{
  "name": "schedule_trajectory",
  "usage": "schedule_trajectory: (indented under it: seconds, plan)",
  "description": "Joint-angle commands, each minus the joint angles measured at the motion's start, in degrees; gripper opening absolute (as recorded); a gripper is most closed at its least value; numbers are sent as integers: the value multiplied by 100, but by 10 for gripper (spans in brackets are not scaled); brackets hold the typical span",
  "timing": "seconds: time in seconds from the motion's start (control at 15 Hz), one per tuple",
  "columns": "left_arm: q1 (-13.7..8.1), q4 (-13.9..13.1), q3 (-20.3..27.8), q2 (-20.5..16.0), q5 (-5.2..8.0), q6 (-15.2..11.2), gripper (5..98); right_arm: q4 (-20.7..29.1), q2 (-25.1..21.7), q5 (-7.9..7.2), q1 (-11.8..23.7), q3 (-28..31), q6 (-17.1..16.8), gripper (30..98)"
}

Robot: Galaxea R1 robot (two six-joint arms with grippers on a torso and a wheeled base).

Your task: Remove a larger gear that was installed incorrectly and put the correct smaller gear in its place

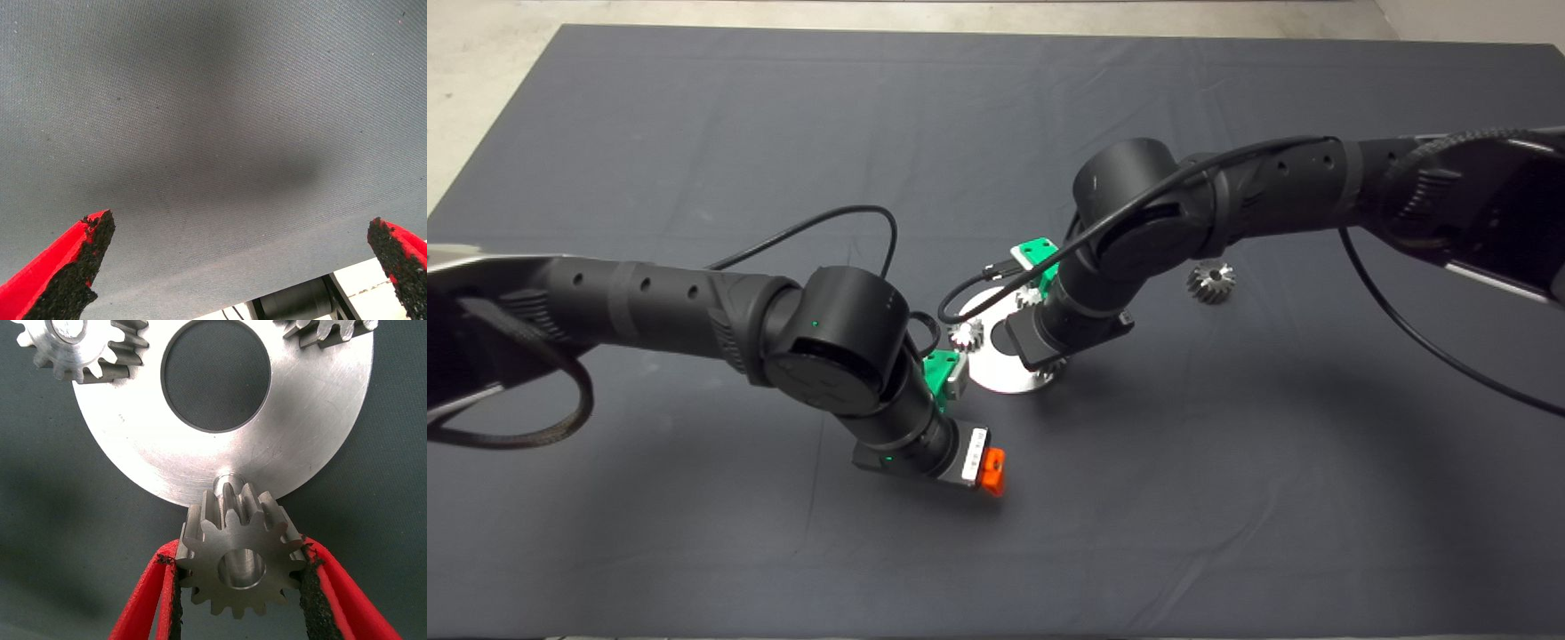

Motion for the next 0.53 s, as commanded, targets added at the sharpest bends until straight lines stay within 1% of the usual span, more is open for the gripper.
schedule_trajectory:
  seconds: [0.0, 0.13, 0.47]
  plan:
    - [-93, 36, 2, 11, 10, -1, 977, -41, -32, -503, 59, -21, -47, 367]
    - [-93, 36, 2, 16, 10, 3, 977, -82, -14, -503, 59, -136, -154, 368]
    - [-93, 36, 2, 37, 10, -1, 977, -250, 38, -503, 41, -292, -250, 370]
